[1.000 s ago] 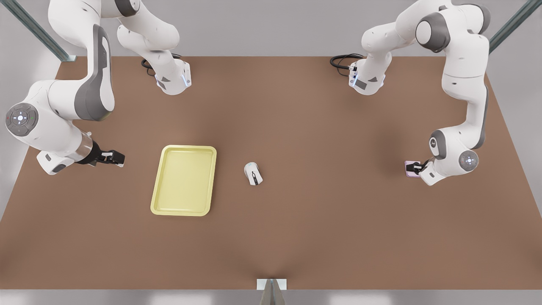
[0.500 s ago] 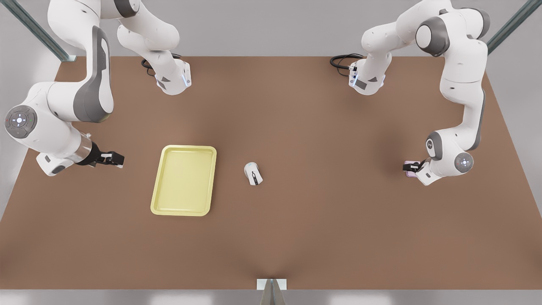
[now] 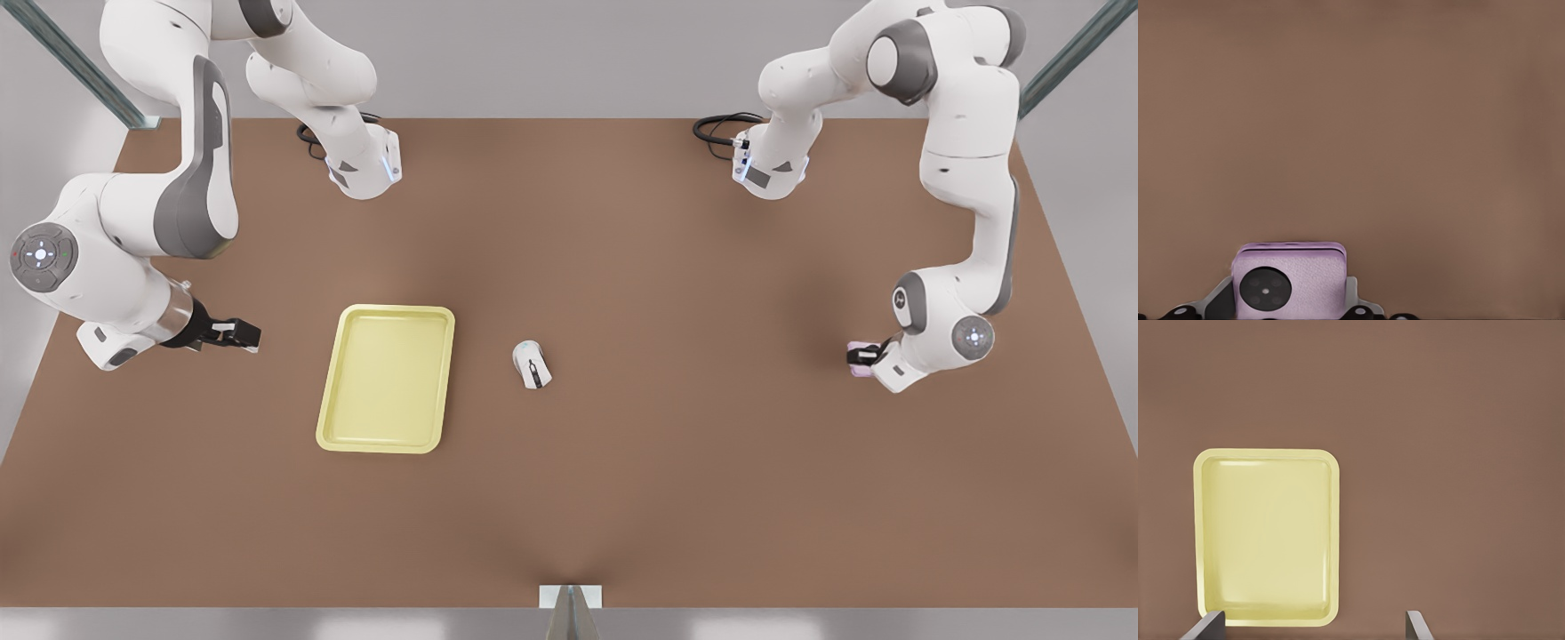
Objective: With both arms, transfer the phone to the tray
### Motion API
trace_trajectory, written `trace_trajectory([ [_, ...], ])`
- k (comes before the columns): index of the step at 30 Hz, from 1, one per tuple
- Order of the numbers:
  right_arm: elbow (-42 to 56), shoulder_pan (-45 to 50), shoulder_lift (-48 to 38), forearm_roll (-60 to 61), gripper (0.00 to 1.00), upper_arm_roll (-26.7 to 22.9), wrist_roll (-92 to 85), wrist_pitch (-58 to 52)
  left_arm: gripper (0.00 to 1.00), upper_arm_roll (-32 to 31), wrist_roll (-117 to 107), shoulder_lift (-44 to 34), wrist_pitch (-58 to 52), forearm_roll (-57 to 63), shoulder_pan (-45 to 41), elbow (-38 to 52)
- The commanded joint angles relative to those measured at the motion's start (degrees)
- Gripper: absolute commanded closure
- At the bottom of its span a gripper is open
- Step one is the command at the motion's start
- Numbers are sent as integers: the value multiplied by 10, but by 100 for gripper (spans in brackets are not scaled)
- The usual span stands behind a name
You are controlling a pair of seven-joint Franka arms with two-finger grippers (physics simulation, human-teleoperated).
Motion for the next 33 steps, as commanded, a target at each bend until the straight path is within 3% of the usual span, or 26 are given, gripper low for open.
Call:
trace_trajectory([
  [1, 0, 0, -1, 0, 0, -1, -2, 0, 19, -18, -126, -19, -18, -6, -39, 0],
  [6, 1, 1, -1, 0, 0, -1, -4, 0, 19, -103, -505, -3, -27, -17, -201, 56],
  [9, 1, 1, -1, 0, 0, -1, -3, 1, 19, -102, -700, 108, -135, -28, -336, 268],
  [12, 1, 0, -1, 0, 0, -1, 0, 1, 19, -101, -769, 188, -142, -32, -406, 355],
  [23, 6, 13, 11, -1, 0, 11, 3, 6, 19, -103, -749, 204, -103, -11, -365, 304],
  [33, 17, 27, 16, -2, 0, 11, 3, 6, 19, -143, -760, 205, -116, -20, -396, 284],
])
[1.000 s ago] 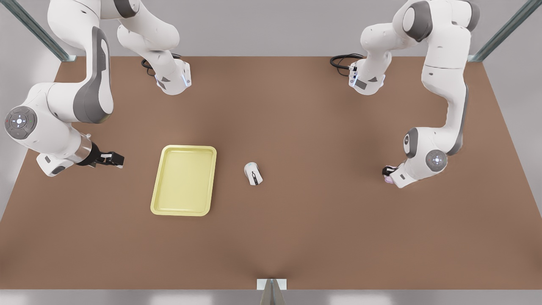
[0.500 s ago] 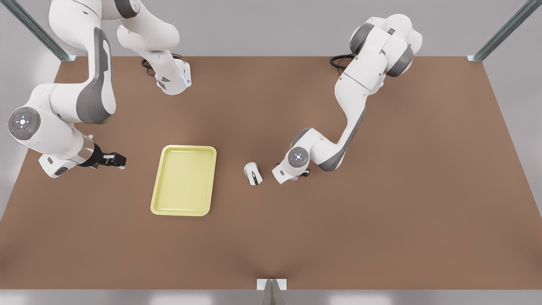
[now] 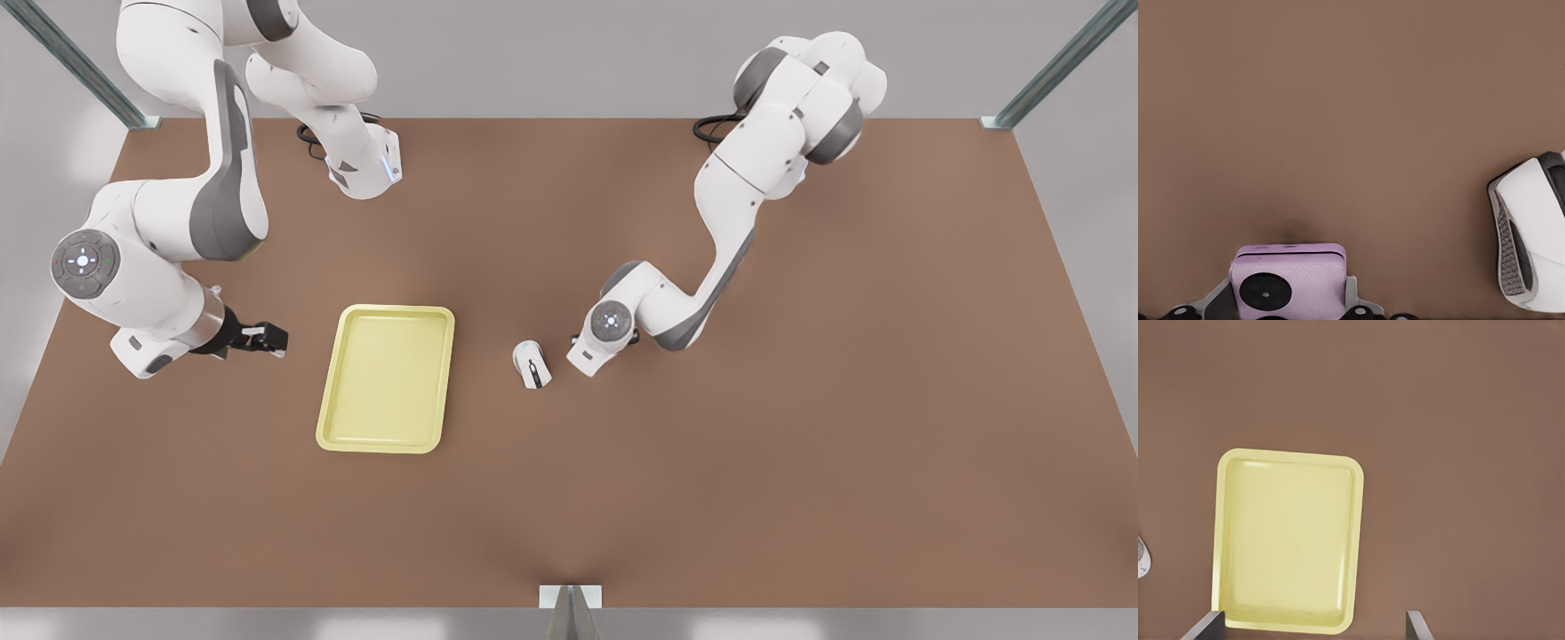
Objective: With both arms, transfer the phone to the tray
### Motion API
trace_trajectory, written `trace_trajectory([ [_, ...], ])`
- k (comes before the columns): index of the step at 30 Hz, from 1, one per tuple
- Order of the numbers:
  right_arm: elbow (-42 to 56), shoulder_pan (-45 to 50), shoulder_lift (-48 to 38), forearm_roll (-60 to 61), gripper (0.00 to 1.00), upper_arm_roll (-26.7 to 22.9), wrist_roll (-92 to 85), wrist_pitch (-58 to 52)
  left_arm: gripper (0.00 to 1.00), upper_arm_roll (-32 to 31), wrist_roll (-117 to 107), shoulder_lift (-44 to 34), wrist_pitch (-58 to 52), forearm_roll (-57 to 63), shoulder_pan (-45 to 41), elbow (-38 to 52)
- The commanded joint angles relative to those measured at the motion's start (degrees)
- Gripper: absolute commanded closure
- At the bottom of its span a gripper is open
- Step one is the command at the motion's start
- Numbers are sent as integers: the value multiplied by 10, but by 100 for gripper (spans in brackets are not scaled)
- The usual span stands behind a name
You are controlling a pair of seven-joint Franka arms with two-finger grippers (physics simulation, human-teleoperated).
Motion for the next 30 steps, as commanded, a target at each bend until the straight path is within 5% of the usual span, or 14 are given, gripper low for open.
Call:
trace_trajectory([
  [1, 1, 0, 0, 1, 0, 0, 1, 0, 19, -1, -150, 0, -2, 0, -3, -8],
  [3, 1, 0, 0, 1, 0, 0, 1, -1, 7, -1, -136, -3, -5, 7, -1, -8],
  [7, 1, 0, 0, 2, 0, 0, 1, -2, 7, -63, -122, -21, -58, 70, 87, -5],
  [8, 1, 1, 0, 2, 0, 0, 2, -1, 7, -58, -44, -49, -130, 59, 89, 28],
  [11, 0, 2, 0, 0, 0, 26, 2, -2, 5, -59, 179, -59, -494, -5, 114, 310],
  [12, -3, 2, 5, 1, 0, 39, 2, 0, 0, -59, 311, -103, -509, -4, 116, 326],
  [13, -3, 21, 7, 0, 0, 54, 3, 0, 0, -55, 312, -137, -445, -10, 116, 326],
  [23, 0, 278, 151, 5, 0, 54, 268, 150, 0, -44, 318, -118, -437, -14, 145, 319],
  [30, 161, 353, 289, 1, 0, 53, 449, 157, 0, -44, 318, -117, -434, -15, 145, 319],
])
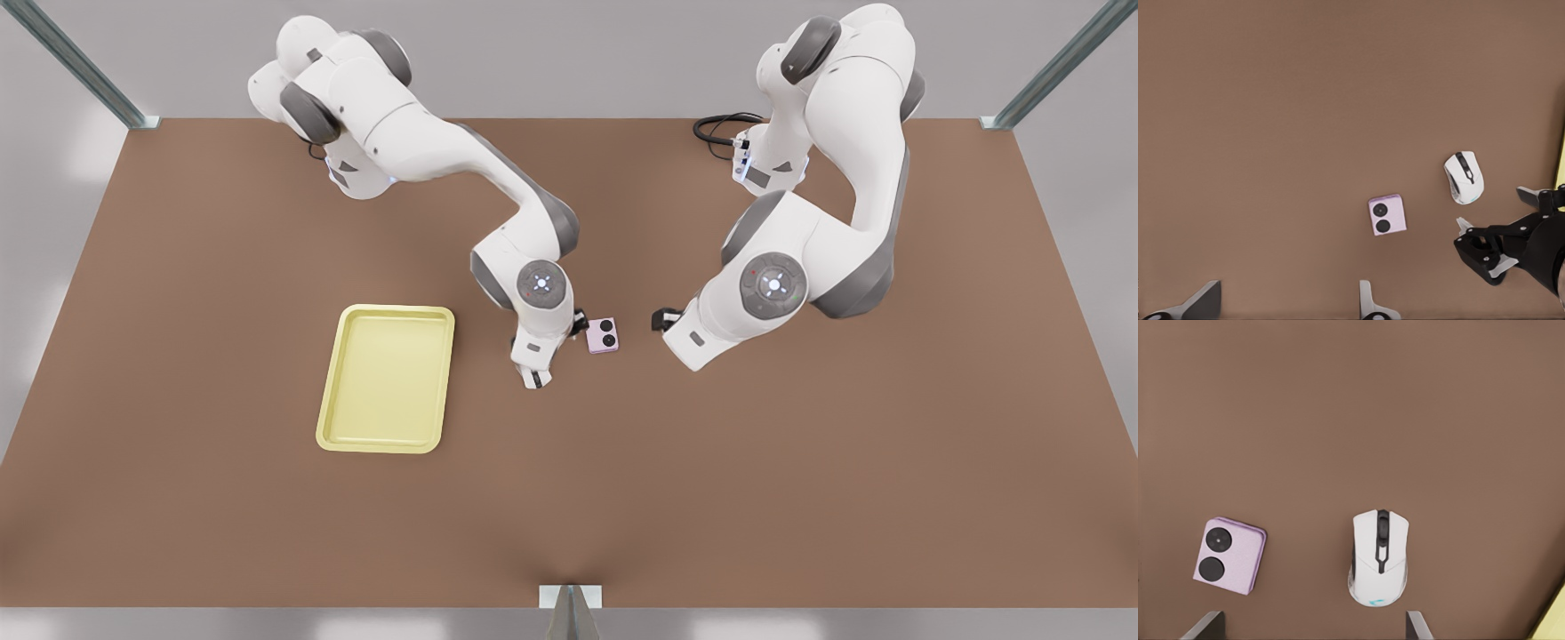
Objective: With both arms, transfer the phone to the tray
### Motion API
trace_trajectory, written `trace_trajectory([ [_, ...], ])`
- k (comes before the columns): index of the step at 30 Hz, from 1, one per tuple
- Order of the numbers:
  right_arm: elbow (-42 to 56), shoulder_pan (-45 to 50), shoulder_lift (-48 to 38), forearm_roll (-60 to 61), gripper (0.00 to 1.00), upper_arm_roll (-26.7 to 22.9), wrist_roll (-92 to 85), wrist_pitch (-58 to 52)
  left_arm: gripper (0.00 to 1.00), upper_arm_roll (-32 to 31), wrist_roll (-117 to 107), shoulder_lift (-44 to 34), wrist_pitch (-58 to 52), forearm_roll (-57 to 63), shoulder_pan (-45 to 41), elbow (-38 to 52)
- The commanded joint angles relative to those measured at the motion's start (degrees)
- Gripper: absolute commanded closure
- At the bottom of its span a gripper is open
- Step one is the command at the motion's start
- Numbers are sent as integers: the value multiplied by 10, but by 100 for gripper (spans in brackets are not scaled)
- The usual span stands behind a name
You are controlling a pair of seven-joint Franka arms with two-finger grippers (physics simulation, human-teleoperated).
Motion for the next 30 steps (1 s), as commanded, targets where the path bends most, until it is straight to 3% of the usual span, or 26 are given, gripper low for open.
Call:
trace_trajectory([
  [1, 12, 4, 10, 0, 0, 1, 273, 24, 0, 0, 116, -1, -7, 0, -1, 0],
  [10, 14, 35, 103, 49, 0, 1, 303, 149, 0, 1, 117, 0, 3, 1, 0, 0],
  [28, 41, 70, 163, 2, 0, 26, 219, 140, 0, 15, 121, -5, 15, -1, 13, 2],
  [30, 41, 86, 172, -2, 0, 22, 219, 139, 0, 14, 182, -21, -12, -1, 124, 2],
])
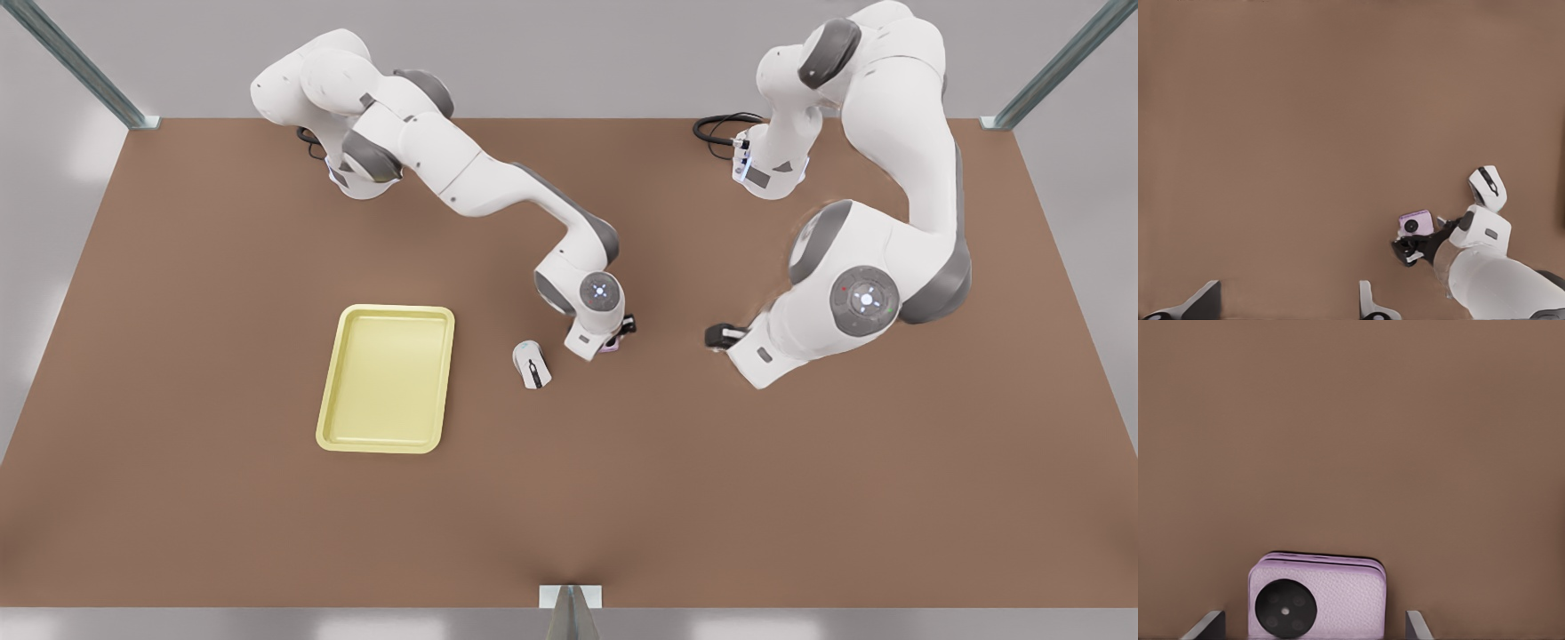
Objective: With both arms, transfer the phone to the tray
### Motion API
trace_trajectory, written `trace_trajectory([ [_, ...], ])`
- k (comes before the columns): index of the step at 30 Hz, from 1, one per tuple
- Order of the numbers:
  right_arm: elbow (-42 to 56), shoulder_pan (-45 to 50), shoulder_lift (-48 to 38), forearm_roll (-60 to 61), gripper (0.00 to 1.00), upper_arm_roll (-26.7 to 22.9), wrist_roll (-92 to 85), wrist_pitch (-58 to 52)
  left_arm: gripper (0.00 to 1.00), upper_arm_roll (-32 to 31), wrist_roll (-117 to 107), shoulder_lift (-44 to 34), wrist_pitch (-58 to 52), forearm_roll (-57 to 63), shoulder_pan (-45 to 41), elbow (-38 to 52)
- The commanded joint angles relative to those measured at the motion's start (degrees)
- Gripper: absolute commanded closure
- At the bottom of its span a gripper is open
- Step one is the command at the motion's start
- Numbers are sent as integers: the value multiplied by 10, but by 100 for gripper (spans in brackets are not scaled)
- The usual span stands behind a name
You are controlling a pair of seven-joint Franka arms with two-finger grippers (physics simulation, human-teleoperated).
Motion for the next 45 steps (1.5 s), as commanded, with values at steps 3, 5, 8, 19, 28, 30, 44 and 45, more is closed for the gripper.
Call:
trace_trajectory([
  [3, 6, 12, 7, -12, 0, -1, 19, 1, 0, 63, 88, -54, -45, 12, 44, -1],
  [5, 17, 15, 15, -27, 0, -2, 19, -17, 0, 92, 110, -80, -60, 11, 44, -9],
  [8, 21, 15, 15, -34, 0, -4, 20, -31, 0, 133, 160, -166, 36, 11, 44, -168],
  [19, 39, 15, 24, -49, 11, -3, 20, -48, 0, 163, 117, -230, 127, 8, 44, -322],
  [28, 63, -12, -2, -45, 22, -3, 16, -79, 0, 159, 116, -230, 126, 7, 44, -313],
  [30, 57, -80, -60, -43, 21, 0, -29, -125, 0, 158, 117, -230, 118, 7, 44, -313],
  [44, -375, -371, -311, -43, 0, 0, -357, 20, 0, 157, 116, -223, 100, 7, 40, -306],
  [45, -371, -371, -307, -43, 0, 0, -357, 20, 0, 157, 116, -221, 100, 7, 40, -306],
])
